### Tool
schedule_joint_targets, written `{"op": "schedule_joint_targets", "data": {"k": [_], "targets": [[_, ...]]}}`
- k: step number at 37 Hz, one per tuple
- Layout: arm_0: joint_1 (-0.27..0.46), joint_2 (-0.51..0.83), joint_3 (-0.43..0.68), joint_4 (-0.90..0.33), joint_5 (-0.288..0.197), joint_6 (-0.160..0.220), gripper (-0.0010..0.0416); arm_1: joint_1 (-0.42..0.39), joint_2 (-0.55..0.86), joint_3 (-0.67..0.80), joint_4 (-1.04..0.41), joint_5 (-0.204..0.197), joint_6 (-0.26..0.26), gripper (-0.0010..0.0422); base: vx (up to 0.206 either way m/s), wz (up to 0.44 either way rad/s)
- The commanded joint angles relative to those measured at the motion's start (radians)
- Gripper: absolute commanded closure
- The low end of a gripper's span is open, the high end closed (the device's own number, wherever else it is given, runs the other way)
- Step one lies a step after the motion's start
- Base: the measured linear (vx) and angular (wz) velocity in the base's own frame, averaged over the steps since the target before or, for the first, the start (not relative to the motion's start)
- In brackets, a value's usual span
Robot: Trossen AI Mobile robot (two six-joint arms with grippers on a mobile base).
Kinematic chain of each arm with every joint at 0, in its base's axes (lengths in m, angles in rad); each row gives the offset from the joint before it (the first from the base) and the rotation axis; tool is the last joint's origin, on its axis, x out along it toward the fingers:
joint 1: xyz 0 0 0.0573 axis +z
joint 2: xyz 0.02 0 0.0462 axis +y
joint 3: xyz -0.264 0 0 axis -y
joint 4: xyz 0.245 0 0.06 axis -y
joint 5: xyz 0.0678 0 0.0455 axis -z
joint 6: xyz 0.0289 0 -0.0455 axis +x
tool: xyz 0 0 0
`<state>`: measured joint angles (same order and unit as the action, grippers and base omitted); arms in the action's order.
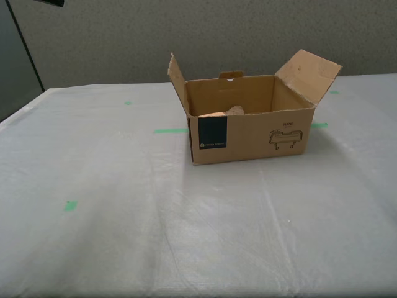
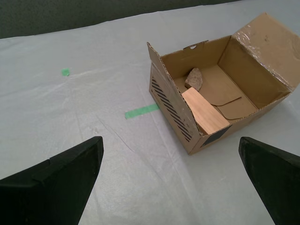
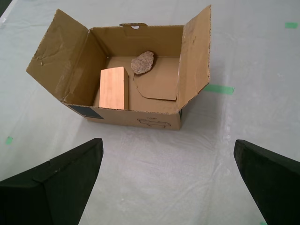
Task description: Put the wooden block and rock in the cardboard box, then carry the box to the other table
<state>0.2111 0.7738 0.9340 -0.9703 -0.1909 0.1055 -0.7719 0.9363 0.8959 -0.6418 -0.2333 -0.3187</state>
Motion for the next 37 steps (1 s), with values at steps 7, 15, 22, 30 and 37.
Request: {"op": "schedule_joint_targets", "data": {"k": [7,15,22,30,37], "targets": [[0.0,0.0,0.0,0.002,0.002,-0.002,0.0016,0.0,0.0,0.001,0.0,-0.002,-0.003,0.0016,0.0,0.0],[0.0,0.0,0.0,0.002,0.002,-0.002,0.0016,0.0,0.0,0.001,0.0,-0.002,-0.003,0.0016,0.0,0.0],[0.0,0.0,0.0,0.001,0.002,-0.002,0.0016,0.0,0.0,0.001,0.0,-0.002,-0.003,0.0016,0.0,0.0],[0.0,0.0,0.0,0.002,0.002,-0.002,0.0016,0.0,0.0,0.001,0.0,-0.002,-0.003,0.0016,0.0,0.0],[0.0,0.0,0.0,0.002,0.002,-0.002,0.0016,0.0,0.0,0.001,0.0,-0.002,-0.003,0.0016,0.0,0.0]]}}
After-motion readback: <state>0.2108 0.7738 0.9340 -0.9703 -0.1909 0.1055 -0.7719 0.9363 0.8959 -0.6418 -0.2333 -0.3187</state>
